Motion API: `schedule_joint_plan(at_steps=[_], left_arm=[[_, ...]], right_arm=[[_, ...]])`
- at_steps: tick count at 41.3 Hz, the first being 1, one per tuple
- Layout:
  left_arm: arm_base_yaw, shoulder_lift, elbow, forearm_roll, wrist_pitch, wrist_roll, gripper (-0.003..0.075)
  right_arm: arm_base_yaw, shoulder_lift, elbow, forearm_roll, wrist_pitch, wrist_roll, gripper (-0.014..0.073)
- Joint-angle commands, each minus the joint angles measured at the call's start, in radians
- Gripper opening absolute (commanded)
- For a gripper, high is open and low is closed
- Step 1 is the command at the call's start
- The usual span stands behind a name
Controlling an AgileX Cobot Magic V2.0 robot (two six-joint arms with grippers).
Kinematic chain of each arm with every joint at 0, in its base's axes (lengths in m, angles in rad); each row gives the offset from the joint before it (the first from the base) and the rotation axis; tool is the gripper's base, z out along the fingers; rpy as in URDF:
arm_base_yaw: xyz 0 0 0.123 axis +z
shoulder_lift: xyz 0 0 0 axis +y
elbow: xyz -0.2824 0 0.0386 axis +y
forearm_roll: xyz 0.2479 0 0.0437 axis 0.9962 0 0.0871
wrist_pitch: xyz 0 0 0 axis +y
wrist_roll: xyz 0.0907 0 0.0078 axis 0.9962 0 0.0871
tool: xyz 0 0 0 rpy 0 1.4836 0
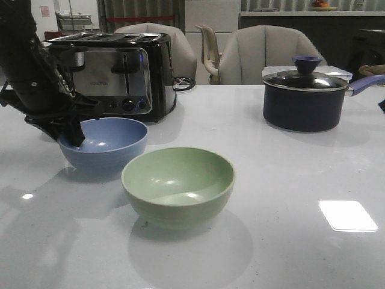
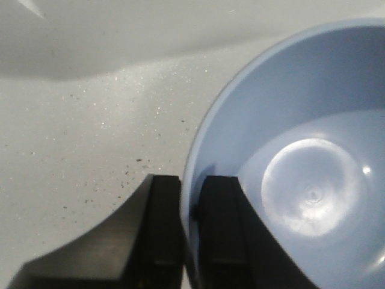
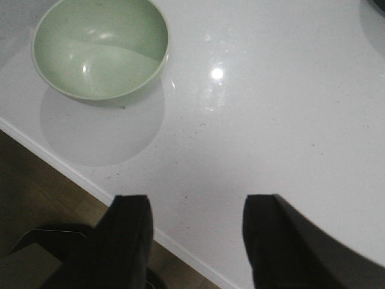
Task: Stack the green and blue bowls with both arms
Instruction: 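Lower the left gripper onto the rim of the light blue bowl, then lift the blue bowl with the left gripper over the green bowl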
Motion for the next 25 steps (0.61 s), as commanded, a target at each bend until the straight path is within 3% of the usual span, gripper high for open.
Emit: schedule_joint_plan(at_steps=[1, 13, 25], left_arm=[[-0.009, -0.099, -0.031, 0.006, -0.006, -0.003, 0.0102], [-0.021, -0.333, -0.031, -0.019, 0.084, -0.003, 0.0102], [-0.169, -0.401, -0.031, -0.019, 0.16, -0.003, 0.0102]], right_arm=[[0.001, -0.005, -0.024, -0.01, -0.059, -0.008, 0.0463], [0.001, -0.005, -0.024, -0.01, -0.059, -0.008, 0.0463], [0.001, -0.005, -0.024, -0.01, -0.059, -0.008, 0.0463]])
